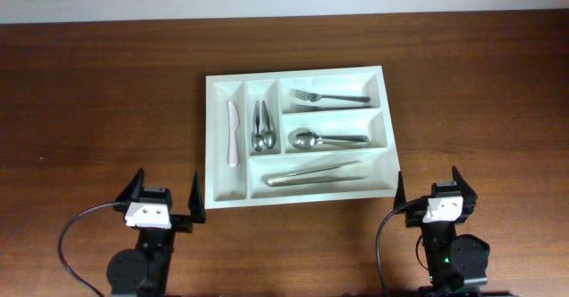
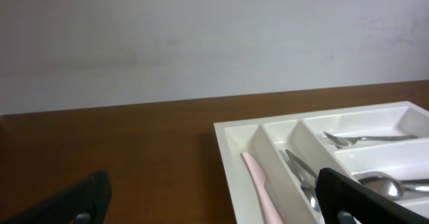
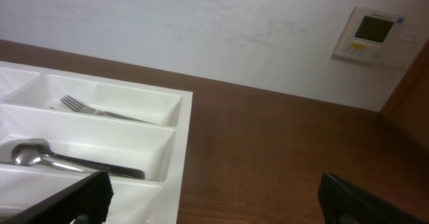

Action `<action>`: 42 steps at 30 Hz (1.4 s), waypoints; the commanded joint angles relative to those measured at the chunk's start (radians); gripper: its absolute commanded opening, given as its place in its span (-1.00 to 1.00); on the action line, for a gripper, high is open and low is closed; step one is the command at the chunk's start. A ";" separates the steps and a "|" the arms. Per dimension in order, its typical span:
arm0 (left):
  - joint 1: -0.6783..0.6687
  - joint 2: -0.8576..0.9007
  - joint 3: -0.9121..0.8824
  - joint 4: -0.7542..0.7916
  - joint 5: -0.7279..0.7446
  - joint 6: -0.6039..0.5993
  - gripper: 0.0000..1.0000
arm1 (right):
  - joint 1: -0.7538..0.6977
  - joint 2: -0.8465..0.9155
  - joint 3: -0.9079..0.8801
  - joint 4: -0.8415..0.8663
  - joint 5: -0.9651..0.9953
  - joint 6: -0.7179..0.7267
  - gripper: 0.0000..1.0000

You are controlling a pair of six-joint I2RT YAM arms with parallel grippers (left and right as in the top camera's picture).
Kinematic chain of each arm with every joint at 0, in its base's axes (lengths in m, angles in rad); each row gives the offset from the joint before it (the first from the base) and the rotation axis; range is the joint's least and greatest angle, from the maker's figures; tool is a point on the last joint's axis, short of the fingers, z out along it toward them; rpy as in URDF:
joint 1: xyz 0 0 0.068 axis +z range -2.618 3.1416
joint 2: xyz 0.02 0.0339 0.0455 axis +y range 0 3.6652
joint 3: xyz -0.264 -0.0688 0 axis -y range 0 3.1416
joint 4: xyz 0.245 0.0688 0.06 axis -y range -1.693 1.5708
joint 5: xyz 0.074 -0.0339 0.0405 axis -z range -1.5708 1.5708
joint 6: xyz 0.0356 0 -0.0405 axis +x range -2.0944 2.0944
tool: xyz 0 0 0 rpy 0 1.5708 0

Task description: Pack container

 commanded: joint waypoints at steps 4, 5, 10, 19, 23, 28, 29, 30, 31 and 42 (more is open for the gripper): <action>0.007 -0.105 -0.072 0.009 -0.006 0.013 0.99 | 0.007 -0.010 -0.007 -0.005 -0.002 -0.007 0.97; 0.006 -0.112 -0.076 0.009 -0.014 0.013 0.99 | 0.007 -0.010 -0.007 -0.005 -0.002 -0.007 0.97; 0.012 -0.116 -0.107 0.017 -0.031 0.013 0.98 | 0.007 -0.010 -0.007 -0.005 -0.002 -0.007 0.97; 0.093 -0.116 -0.119 0.016 -0.042 0.016 0.99 | 0.007 -0.010 -0.007 -0.005 -0.002 -0.007 0.97; 0.099 -0.116 -0.120 0.016 -0.046 0.016 0.99 | 0.007 -0.010 -0.007 -0.005 -0.002 -0.007 0.97; 0.099 -0.116 -0.119 -0.058 -0.046 0.016 0.99 | 0.007 -0.010 -0.007 -0.005 -0.002 -0.007 0.97; 0.099 -0.113 -0.119 -0.059 -0.045 0.016 0.99 | 0.007 -0.010 -0.007 -0.005 -0.002 -0.007 0.97; 0.099 -0.112 -0.119 -0.059 -0.046 0.016 0.99 | 0.007 -0.010 -0.007 -0.005 -0.002 -0.007 0.97; 0.099 -0.111 -0.119 -0.061 -0.045 0.016 0.98 | 0.007 -0.010 -0.007 -0.005 -0.002 -0.007 0.97; 0.099 -0.111 -0.119 -0.061 -0.046 0.016 0.99 | 0.007 -0.010 -0.007 -0.005 -0.002 -0.007 0.97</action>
